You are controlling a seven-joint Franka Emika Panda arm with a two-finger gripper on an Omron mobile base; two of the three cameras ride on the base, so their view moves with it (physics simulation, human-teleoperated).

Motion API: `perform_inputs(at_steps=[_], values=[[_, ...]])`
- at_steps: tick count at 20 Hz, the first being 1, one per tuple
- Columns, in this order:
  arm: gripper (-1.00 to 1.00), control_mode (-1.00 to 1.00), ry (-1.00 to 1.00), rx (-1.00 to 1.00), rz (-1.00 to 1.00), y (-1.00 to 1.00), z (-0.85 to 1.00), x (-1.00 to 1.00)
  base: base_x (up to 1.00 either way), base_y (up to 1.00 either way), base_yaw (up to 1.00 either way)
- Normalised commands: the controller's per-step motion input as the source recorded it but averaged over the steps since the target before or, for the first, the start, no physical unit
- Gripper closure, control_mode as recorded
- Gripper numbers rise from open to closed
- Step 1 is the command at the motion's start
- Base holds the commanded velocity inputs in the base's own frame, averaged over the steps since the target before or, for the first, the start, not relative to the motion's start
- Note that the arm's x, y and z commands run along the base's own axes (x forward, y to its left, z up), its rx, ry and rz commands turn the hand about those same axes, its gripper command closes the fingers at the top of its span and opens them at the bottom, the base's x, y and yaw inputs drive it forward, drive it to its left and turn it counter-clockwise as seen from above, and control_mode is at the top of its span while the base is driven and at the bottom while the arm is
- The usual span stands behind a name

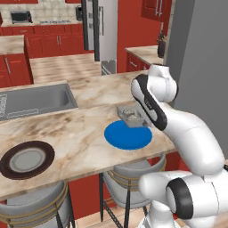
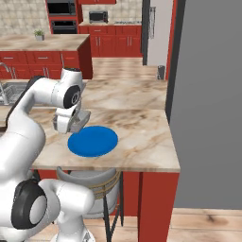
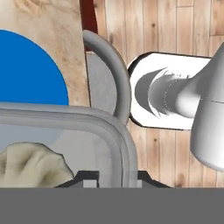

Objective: Place two dumplings into each of the tupperware containers and then place the containers in the fridge.

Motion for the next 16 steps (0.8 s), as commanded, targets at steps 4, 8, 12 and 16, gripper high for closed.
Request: perform_inputs(at_steps=[4,8,12,16], values=[[1.0,-1.0,0.03,-0.07,0.01,-0.01,-0.01,-0.28,0.0,0.0,0.0],[1.0,-1.0,-0.2,-0.1,0.09,-0.02,0.01,-0.5,0.0,0.0,0.0],[1.0,-1.0,-0.17,-0.01,0.1,-0.05,0.06,-0.46,0.0,0.0,0.0],[1.0,-1.0,-0.06,0.0,0.05,0.0,0.2,-0.27,0.0,0.0,0.0]])
